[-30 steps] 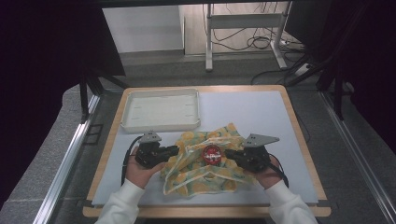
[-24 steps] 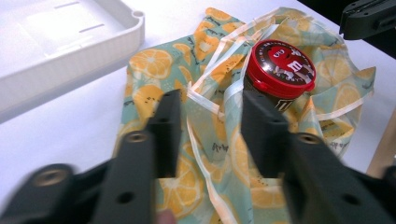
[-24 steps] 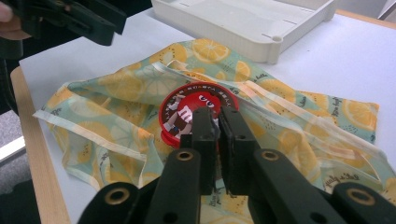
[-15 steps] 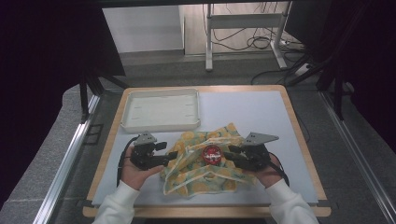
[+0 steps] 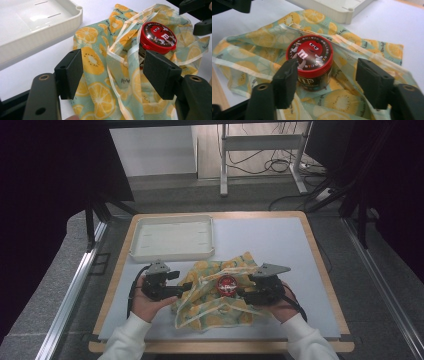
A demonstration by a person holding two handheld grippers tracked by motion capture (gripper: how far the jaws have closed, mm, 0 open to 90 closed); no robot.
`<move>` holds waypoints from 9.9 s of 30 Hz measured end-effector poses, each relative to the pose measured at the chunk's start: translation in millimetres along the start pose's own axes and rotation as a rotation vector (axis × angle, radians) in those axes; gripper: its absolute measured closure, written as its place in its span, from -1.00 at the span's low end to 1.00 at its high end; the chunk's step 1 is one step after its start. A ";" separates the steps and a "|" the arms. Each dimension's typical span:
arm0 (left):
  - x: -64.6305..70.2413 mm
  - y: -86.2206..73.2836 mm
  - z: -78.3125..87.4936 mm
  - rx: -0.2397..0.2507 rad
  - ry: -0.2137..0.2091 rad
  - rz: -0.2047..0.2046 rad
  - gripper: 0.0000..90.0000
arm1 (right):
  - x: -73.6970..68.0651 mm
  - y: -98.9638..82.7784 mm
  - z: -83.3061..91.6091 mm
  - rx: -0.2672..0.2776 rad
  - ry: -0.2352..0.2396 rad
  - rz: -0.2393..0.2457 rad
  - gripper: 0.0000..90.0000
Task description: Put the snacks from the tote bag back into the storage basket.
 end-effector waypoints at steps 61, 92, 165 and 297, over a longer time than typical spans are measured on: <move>-4.2 -6.1 -2.1 -0.006 0.040 -0.002 -0.28 | -14.4 33.5 -23.4 -0.038 -0.102 -0.125 -0.43; -5.1 -6.7 -3.5 -0.015 0.042 -0.004 -0.27 | -7.2 57.5 -6.3 0.047 -0.048 -0.050 -0.43; -8.2 -10.5 -3.7 -0.036 0.040 0.000 -0.29 | 38.2 139.3 -50.8 0.076 -0.015 -0.016 -0.43; -18.8 -10.9 -3.3 -0.038 0.056 0.012 -0.29 | 65.1 140.7 -155.1 -0.016 0.000 -0.064 -0.59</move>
Point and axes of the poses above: each handheld gripper's, and its own axes: z roughly backward along the jaws, y roughly out of its top, x roughly to its right, the point moved 6 cm from there along -z, roughly forward along the jaws, and after that the axes turned 10 degrees about z, right-handed, at the moved point
